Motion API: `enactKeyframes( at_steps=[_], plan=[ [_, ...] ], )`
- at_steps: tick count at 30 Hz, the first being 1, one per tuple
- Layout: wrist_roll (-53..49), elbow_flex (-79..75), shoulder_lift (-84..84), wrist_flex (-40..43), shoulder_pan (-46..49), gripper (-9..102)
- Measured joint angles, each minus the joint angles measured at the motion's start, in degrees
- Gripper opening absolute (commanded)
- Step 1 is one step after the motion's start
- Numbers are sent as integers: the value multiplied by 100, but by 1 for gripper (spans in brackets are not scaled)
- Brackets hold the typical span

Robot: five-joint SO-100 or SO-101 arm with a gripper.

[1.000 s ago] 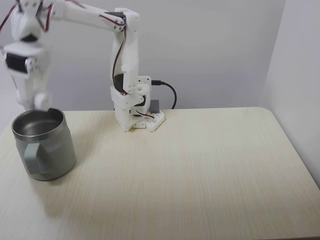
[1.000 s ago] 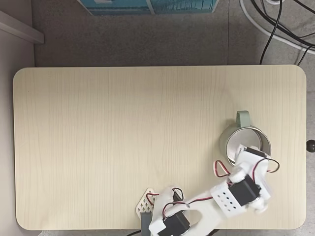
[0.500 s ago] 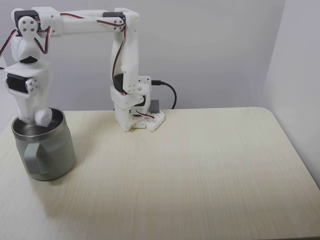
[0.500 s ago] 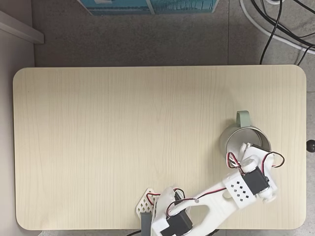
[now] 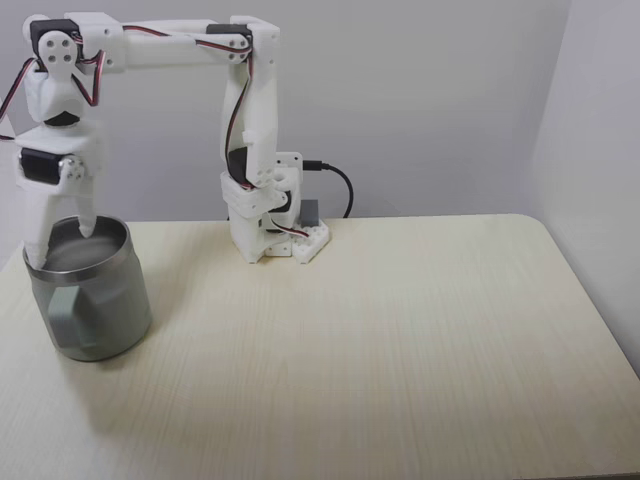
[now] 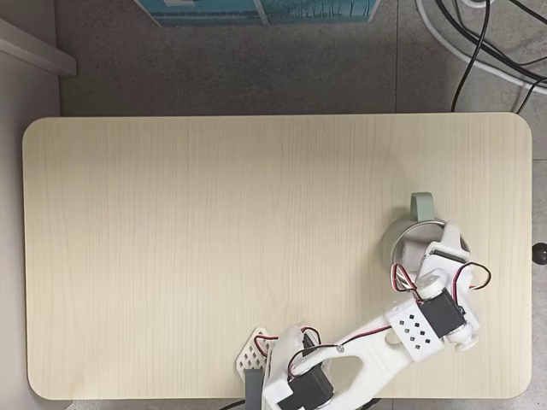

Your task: Grasp a dressing and put it in the cup.

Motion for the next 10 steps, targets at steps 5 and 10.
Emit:
enactKeyframes(
  at_steps=[5, 10],
  plan=[
    [79, -62, 0, 35, -185, 32],
    [114, -62, 0, 26, -185, 32]
  ],
)
